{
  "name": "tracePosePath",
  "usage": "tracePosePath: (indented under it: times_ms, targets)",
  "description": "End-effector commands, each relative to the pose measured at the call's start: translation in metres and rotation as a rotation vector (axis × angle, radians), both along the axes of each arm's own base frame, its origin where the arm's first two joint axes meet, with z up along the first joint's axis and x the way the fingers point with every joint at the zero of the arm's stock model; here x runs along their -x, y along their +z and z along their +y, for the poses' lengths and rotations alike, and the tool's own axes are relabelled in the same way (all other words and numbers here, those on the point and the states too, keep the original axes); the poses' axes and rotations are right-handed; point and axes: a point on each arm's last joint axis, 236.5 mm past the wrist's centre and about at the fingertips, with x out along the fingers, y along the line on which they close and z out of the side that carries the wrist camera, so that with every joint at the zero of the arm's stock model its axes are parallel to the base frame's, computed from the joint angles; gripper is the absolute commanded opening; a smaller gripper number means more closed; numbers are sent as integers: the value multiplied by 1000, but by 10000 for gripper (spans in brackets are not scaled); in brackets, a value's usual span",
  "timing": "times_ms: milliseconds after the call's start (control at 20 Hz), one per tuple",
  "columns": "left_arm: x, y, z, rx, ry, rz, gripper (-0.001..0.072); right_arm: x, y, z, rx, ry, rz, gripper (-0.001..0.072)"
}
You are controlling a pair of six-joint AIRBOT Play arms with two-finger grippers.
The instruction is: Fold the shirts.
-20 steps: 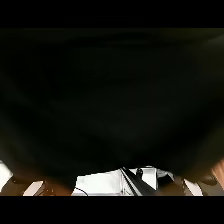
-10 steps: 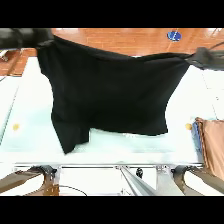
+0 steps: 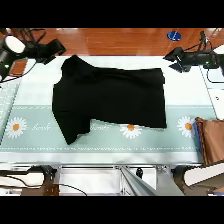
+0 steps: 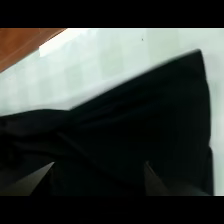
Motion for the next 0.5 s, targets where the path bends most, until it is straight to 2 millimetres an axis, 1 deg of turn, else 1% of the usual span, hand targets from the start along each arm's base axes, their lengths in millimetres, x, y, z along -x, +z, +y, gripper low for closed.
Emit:
tracePosePath:
  times_ms: [0,50,100,150,200,250,300,350,400,450]
  targets:
    - [57,-26,65,-16,-56,251,703,38,5,-36,52,75,104,631]
    - [78,-33,85,-4,-52,320,704,55,10,-56,119,78,130,627]
    - [103,-42,97,13,-64,392,704,74,13,-80,213,19,178,626]
    - [126,-52,99,26,-86,449,704,92,16,-96,313,-37,194,626]
    - [147,-64,99,37,-79,489,705,109,16,-102,363,-89,187,627]
    - [165,-77,101,44,-58,514,704,132,9,-99,372,-119,184,627]
    - [189,-92,98,64,-53,544,703,158,-5,-95,365,-139,205,627]
    - [212,-108,94,95,-59,588,702,190,-23,-90,352,-160,238,631]
    - [234,-125,88,171,-36,643,702,218,-39,-83,327,-179,261,631]
    - [247,-136,77,267,-27,662,702,240,-52,-72,286,-195,260,631]
